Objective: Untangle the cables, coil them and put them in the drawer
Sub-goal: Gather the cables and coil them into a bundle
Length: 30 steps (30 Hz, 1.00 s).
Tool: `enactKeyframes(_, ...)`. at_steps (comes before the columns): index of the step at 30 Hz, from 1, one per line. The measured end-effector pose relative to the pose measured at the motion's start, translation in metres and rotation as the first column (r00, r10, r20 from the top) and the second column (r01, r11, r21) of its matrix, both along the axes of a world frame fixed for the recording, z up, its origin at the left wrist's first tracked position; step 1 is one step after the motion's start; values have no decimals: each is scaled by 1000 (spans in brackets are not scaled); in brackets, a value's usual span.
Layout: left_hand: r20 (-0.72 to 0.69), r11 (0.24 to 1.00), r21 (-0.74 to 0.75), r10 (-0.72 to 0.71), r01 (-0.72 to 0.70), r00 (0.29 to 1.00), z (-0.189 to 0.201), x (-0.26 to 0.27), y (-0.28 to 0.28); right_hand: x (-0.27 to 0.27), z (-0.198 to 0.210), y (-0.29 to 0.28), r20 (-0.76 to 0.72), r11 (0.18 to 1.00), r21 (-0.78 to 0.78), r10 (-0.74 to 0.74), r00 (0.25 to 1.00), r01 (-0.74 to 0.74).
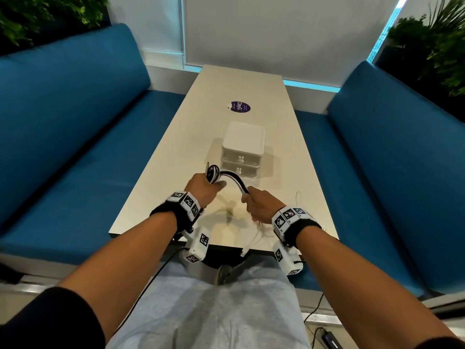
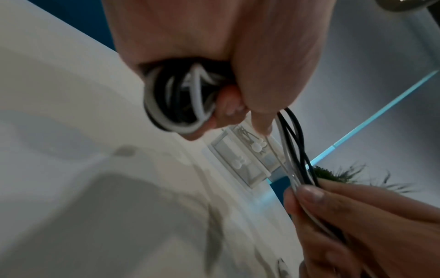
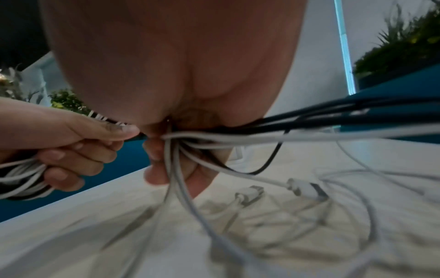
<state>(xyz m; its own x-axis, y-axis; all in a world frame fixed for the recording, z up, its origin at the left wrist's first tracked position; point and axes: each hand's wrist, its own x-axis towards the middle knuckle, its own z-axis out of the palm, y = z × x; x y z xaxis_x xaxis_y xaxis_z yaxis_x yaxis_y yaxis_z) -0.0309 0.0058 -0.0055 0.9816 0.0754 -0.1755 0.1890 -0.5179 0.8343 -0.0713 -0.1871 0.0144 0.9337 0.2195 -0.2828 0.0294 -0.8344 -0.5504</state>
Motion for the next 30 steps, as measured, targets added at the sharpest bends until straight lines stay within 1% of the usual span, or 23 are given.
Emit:
enactKeyframes(2,-28,996,-53,-78,77,997,1,-4,-3,1,-1,4,26,1000,12,-28,999,28)
enactKeyframes(4,-27,983,-141,-125,120,992,2,-8,-5,1,-3,9,48,999,27,-24,999,23)
enactKeyframes(6,-20,965,-232,-127,119,992,1,-11,-10,0,-4,13,61,1000,17,15,998,-16)
enactKeyframes(7,-21,963,-244,-123,114,992,2,-12,-12,-1,-6,16,61,999,12,35,998,-36)
enactKeyframes(10,-42,975,-194,-120,110,992,2,-18,-19,-3,-9,23,55,993,7,114,992,-114)
enactKeyframes(14,-50,964,-240,-127,112,991,1,-22,-27,-4,-10,35,49,982,-23,187,981,-186)
enactKeyframes(19,-88,963,-263,32,-54,996,1,-19,-32,-6,-7,45,55,977,-59,207,977,-204)
enactKeyframes(22,-53,981,-183,57,-66,997,5,-16,-33,-4,-6,44,79,979,-22,204,976,-203)
enactKeyframes(26,19,993,-103,63,-61,998,12,-12,-35,-3,-1,41,107,976,69,201,974,-209)
enactKeyframes(28,47,990,-112,95,-89,994,16,-10,-34,-1,3,39,122,968,98,217,968,-230)
enactKeyframes(30,64,979,-152,147,-136,987,19,-6,-29,1,6,36,133,967,72,234,963,-245)
